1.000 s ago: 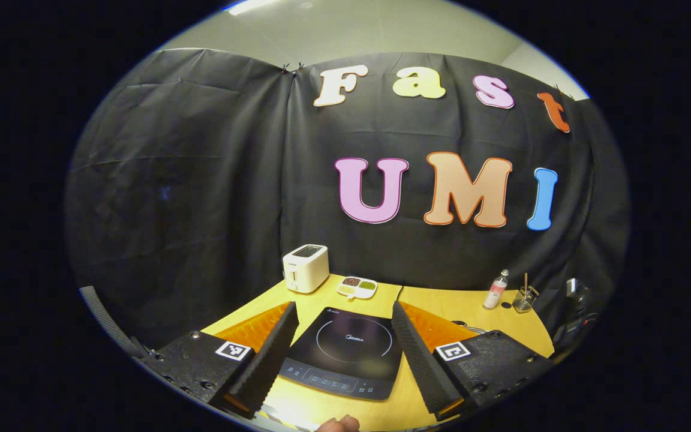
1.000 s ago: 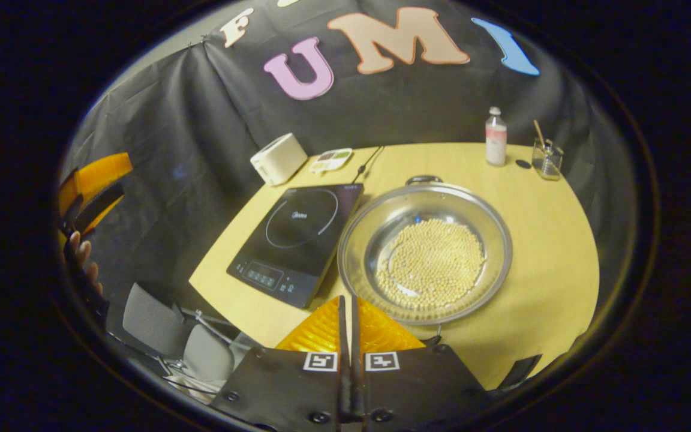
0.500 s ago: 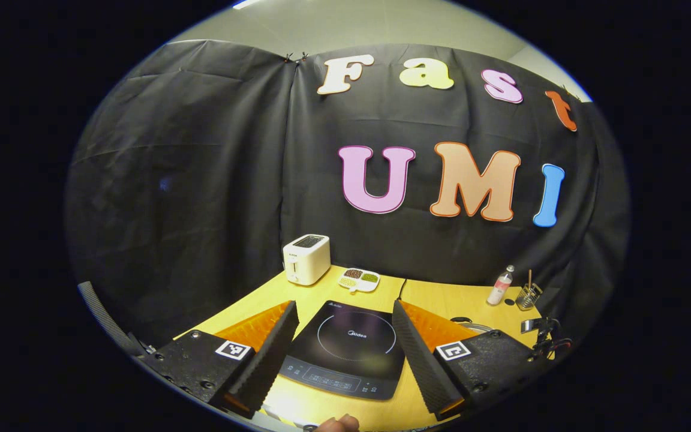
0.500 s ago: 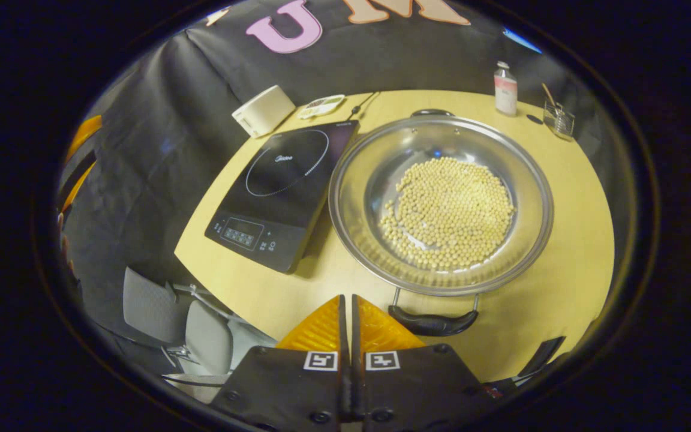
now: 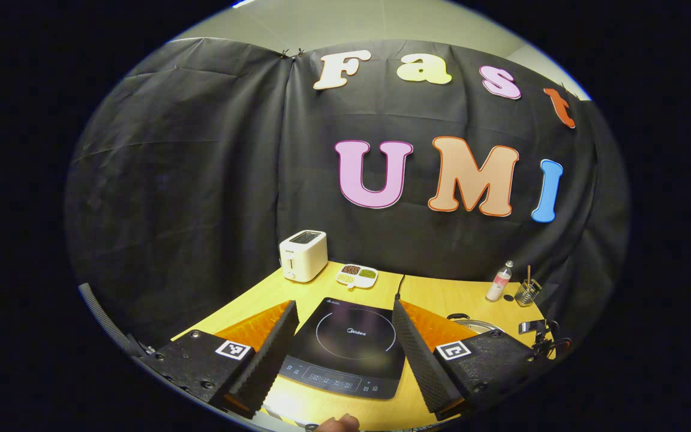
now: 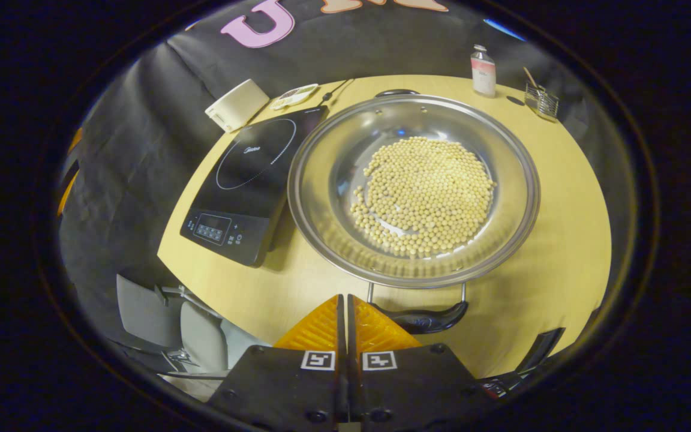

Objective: First push the handle of the pot to place it horizontally, then grasp the pot with both hands and set it on the induction cooktop.

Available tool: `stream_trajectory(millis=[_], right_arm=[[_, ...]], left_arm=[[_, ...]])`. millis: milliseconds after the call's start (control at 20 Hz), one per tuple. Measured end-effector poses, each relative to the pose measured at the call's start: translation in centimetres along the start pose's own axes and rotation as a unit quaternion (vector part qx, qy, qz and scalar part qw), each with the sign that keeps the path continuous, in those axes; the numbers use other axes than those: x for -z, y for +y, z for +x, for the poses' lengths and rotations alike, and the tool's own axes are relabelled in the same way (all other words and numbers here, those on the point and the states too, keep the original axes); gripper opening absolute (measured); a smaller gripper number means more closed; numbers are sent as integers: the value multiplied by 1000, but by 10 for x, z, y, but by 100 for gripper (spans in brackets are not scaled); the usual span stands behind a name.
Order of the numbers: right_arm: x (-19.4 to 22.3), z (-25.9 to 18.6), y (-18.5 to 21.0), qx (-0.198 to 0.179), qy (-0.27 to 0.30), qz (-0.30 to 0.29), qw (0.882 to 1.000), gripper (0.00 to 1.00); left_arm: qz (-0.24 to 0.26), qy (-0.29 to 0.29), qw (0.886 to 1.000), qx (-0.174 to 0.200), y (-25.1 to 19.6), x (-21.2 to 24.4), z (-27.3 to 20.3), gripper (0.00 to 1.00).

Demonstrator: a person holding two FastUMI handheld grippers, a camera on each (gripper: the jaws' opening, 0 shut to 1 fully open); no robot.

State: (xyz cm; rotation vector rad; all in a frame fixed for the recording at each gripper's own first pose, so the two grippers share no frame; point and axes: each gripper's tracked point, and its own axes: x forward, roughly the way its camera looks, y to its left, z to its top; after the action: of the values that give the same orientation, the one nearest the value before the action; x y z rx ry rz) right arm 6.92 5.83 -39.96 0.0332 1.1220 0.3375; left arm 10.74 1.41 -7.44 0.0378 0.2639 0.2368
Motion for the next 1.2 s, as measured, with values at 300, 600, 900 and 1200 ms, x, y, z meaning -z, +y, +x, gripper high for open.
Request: stream_trajectory(millis=[300,600,900,1200], right_arm=[[-2,-5,-33,30,4,13,999,0],[-12,-8,-75,57,1,34,998,0],[-22,-10,-113,77,2,51,996,3],[-36,-14,-149,93,-4,63,994,3]], left_arm=[[-2,5,1000,1,0,4,1,99],[-1,7,1000,1,-4,4,1,99],[7,7,1000,2,-11,4,6,96],[8,6,1000,6,-23,2,8,96]])
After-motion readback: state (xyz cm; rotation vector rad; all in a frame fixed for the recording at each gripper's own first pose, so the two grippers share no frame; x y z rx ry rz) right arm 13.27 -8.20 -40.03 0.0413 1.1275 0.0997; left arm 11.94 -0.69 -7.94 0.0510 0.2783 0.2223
